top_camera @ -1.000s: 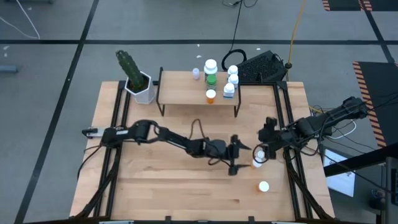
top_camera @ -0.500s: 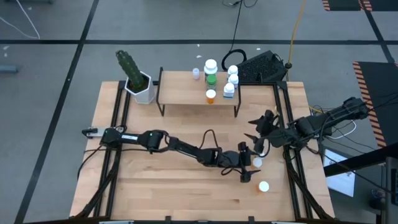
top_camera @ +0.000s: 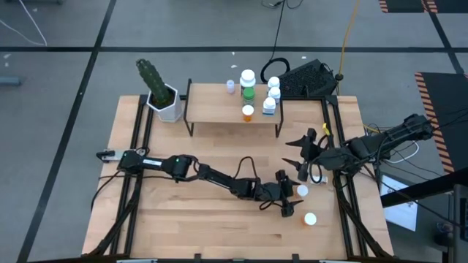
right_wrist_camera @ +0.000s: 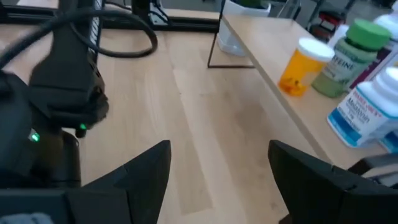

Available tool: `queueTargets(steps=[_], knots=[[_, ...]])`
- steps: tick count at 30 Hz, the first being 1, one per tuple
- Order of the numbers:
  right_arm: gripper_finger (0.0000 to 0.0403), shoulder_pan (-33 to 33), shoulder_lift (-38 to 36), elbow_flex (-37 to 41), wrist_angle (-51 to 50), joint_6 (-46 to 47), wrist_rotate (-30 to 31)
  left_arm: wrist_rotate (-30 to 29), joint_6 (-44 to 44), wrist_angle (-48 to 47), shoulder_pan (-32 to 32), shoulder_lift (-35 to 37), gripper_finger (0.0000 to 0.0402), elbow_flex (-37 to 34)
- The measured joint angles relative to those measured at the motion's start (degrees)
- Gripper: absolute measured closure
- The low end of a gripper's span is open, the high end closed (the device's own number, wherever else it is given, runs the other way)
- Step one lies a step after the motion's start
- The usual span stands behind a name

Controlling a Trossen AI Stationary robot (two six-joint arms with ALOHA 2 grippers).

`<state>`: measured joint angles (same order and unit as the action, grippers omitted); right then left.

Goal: Pick and place medicine bottles onto shelf by color
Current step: Put the top orange capsule bottle on the shelf

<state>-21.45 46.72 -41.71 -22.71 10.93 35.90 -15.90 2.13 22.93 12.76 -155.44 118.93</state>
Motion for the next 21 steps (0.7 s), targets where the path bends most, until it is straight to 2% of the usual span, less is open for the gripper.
queueTargets(steps=[11,21], knots=[[0.0140,0.1,0.0,0.0,5.5,-7.2,0.2,0.9,0.5,1.1,-1.0,-0.1,0.0135,-0.1],[0.0140,0.1,0.0,0.0,5.5,-7.6,0.2,1.3,1.4,0.1,-1.2,0.5,0.0213,-0.1]])
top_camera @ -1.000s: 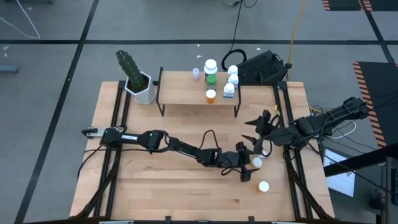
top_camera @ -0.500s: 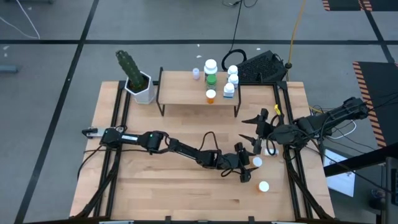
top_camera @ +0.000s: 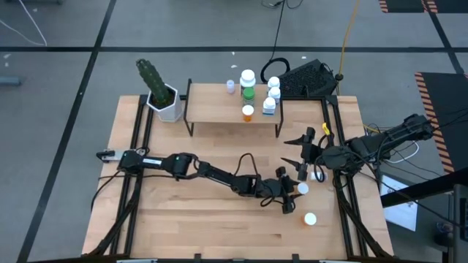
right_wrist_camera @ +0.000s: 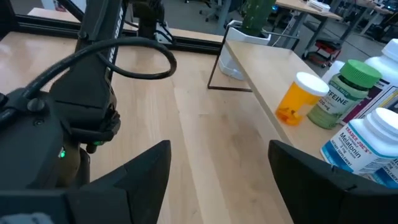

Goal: Pick and place medicine bottles onto shelf by color
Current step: Put the top orange capsule bottle on the shelf

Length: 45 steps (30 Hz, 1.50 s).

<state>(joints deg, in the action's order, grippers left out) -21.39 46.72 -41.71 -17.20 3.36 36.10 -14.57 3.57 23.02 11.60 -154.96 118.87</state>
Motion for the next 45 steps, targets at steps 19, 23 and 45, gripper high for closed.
queueTargets(steps=[19,23,45], knots=[[0.0140,-5.1,-10.3,0.0,-5.7,2.4,-0.2,-24.0,2.0,-32.0,0.2,20.5,0.0217,-1.5],[0.0140,-6.1,-12.2,0.0,-7.9,4.4,-0.1,-28.3,1.9,-33.4,0.1,25.5,0.0213,-6.8],[0.0140,-6.6,-11.8,0.0,-3.1,1.9,1.3,-21.6,4.6,-7.6,-22.1,65.2,0.0206,-59.0]])
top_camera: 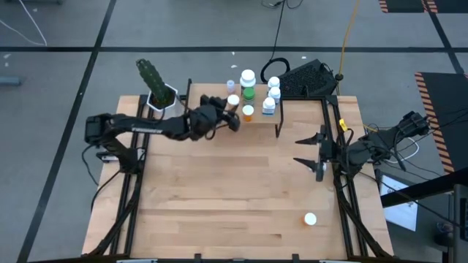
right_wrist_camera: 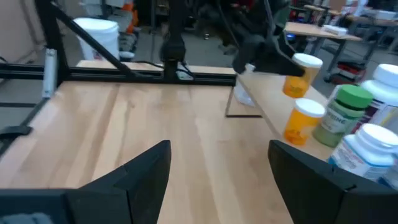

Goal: Pick and place medicine bottles onto shelf by color
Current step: Put the top orange capsule bottle on the shelf

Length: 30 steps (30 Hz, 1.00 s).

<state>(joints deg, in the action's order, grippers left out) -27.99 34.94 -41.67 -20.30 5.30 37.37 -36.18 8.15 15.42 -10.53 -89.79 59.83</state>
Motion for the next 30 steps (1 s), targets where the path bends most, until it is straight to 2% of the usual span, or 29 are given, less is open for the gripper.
queueTargets(steps=[10,20,24,30], knots=[[0.0140,0.0,0.1,0.0,-0.1,-0.4,0.5,6.8,0.6,1.3,-10.5,-5.2,0.0206,-0.5],[0.0140,0.0,0.3,0.0,-2.1,0.7,0.4,8.7,1.4,2.5,-11.4,-6.5,0.0201,-0.4],[0.0140,0.0,1.0,0.0,-2.8,1.7,0.3,8.8,1.2,3.1,-11.2,-6.6,0.0170,-0.4],[0.0140,0.0,3.2,0.0,-2.9,3.6,0.1,8.8,2.5,2.5,-11.1,-5.7,0.0099,-0.4]])
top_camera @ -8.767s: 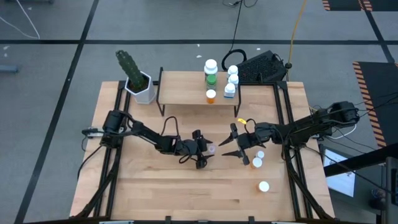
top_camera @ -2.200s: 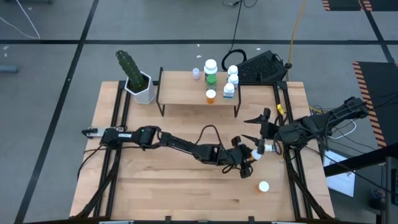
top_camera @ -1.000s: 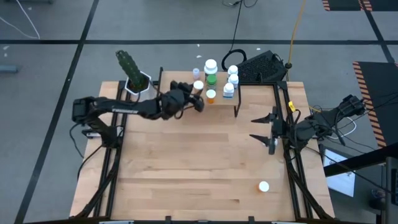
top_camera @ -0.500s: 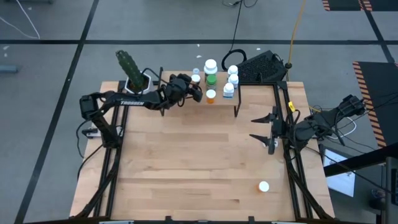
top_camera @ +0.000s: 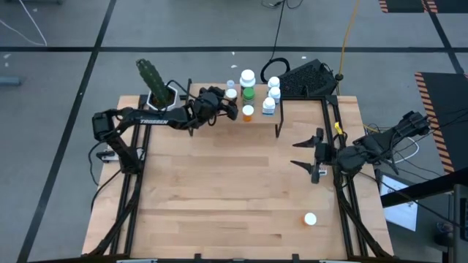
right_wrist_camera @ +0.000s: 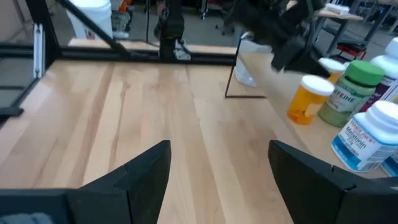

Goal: Pick and place medicine bottles onto shelf by color
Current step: Put the top orange capsule bottle on the shelf, then put the white and black pill bottle on the shelf

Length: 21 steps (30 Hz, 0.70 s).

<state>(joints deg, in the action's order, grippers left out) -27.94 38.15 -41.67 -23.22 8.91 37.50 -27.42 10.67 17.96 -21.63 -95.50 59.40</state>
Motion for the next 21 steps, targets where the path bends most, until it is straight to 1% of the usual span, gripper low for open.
queueTargets(steps=[2,4,6,9,12,14,16,19,21], knots=[[0.0140,0.0,0.8,0.0,-1.0,0.0,-0.2,0.0,-1.2,-0.3,0.4,1.6,0.0079,0.0],[0.0140,0.0,1.4,0.0,-4.2,0.9,-0.8,0.0,-1.7,-2.2,1.2,4.1,0.0065,0.0],[0.0140,0.2,1.9,0.0,-9.3,4.7,-3.1,0.0,-1.7,-4.2,2.6,6.8,0.0057,0.0],[0.0140,0.6,2.7,0.0,-18.7,13.4,-8.0,0.0,-1.5,-7.7,5.9,11.2,0.0054,0.0],[0.0140,1.0,4.6,0.0,-27.6,22.0,-14.1,0.0,-1.5,-9.9,10.6,13.4,0.0053,0.1],[0.0140,1.0,6.3,0.0,-32.3,26.6,-17.7,-0.2,-1.0,-11.0,14.4,13.7,0.0053,0.1],[0.0140,1.0,8.3,0.0,-36.3,30.5,-20.9,-2.0,0.3,-11.1,18.5,13.6,0.0053,-0.1],[0.0140,1.0,11.4,0.1,-40.1,33.6,-23.5,-6.1,0.5,-9.2,24.6,12.7,0.0053,-0.7],[0.0140,1.0,13.0,1.0,-40.7,33.9,-24.1,-8.5,0.3,-9.3,28.1,12.0,0.0053,-1.0]])
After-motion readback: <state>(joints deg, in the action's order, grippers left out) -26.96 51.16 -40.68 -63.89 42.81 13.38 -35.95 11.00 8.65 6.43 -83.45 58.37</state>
